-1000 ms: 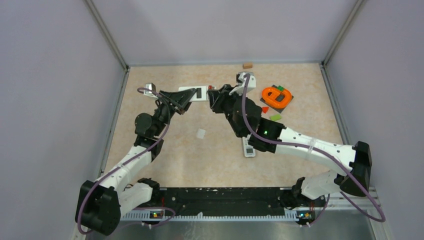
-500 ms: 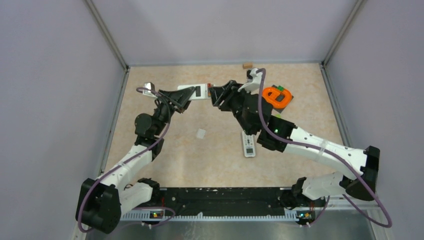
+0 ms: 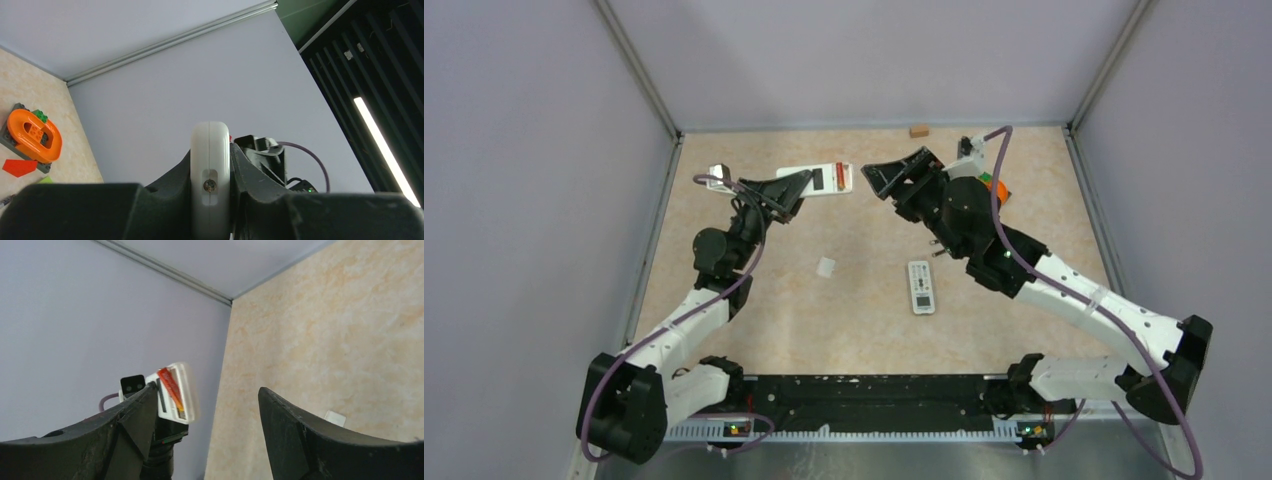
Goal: Load the batteries into the remote control
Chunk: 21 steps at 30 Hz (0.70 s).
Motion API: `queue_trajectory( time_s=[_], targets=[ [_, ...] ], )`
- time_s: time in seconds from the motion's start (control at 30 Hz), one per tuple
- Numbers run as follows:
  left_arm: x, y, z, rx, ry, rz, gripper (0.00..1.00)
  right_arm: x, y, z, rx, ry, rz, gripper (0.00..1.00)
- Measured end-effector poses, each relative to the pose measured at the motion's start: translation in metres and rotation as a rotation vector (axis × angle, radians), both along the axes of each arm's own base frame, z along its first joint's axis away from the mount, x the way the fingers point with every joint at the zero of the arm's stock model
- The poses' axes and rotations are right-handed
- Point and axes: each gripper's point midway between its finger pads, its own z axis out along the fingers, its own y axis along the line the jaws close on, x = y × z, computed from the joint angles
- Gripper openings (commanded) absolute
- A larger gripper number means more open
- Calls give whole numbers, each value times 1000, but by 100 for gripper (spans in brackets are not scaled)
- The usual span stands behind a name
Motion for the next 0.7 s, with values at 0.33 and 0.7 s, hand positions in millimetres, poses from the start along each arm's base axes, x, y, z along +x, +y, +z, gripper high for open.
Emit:
queue_trajectory(
  time_s=[0.33,0.7],
  targets=[
    [0,-1,-1,36,-33,16,0,-3,8,-16,311,190,100,92],
    [-2,-2,2,49,-73,16,0,2,43,-8,498,260,206,90]
  ],
)
